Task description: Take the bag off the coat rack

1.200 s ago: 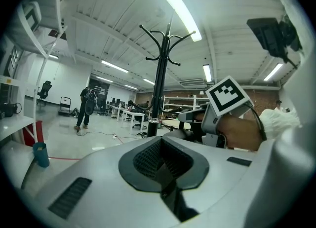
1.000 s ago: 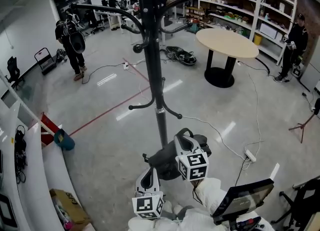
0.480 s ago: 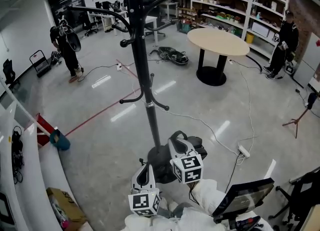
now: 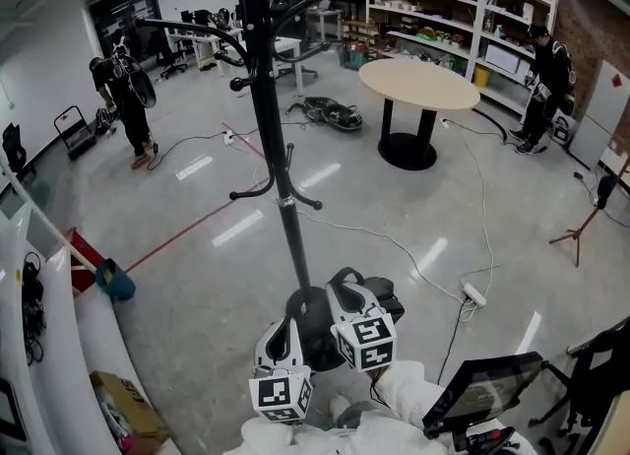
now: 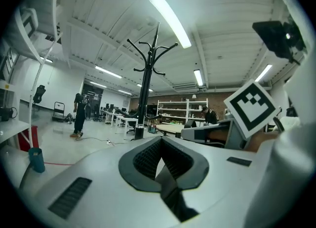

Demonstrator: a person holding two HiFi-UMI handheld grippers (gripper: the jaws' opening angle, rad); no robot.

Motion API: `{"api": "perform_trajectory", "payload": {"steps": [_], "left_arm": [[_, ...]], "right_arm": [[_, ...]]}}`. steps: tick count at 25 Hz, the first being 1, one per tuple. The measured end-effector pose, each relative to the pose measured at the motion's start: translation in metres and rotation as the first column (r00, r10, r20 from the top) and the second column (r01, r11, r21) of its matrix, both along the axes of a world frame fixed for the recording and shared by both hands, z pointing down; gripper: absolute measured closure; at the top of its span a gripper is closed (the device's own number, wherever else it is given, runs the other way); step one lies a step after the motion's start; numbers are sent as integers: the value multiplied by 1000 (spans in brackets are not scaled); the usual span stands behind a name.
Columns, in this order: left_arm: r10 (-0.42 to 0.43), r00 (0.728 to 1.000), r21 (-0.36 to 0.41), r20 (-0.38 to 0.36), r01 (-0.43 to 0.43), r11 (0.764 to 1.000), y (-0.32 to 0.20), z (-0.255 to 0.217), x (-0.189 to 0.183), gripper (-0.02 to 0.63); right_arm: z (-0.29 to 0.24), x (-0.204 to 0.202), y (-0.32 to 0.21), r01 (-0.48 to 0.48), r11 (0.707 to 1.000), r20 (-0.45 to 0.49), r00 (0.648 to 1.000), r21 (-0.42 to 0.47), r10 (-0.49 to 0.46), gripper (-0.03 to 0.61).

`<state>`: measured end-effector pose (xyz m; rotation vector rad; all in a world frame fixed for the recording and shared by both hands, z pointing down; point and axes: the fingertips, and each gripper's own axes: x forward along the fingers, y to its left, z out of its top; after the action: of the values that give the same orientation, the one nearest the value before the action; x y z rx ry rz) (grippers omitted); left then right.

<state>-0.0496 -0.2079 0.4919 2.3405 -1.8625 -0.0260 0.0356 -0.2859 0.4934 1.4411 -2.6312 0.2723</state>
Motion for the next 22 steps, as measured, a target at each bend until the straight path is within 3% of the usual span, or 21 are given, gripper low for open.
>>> {"api": "perform_trajectory", "payload": {"steps": [8,22], "left_arm": [[49,999,40,-9,-49,998,13,-12,-9,612],[55,998,53,-25,-53,997,55,-15,-42,612]], "right_arm": [[-4,-10,34,-49,998,-15,999,44,50,554],[-19,-34,85,-89,992,9,996,86,88,554]]}}
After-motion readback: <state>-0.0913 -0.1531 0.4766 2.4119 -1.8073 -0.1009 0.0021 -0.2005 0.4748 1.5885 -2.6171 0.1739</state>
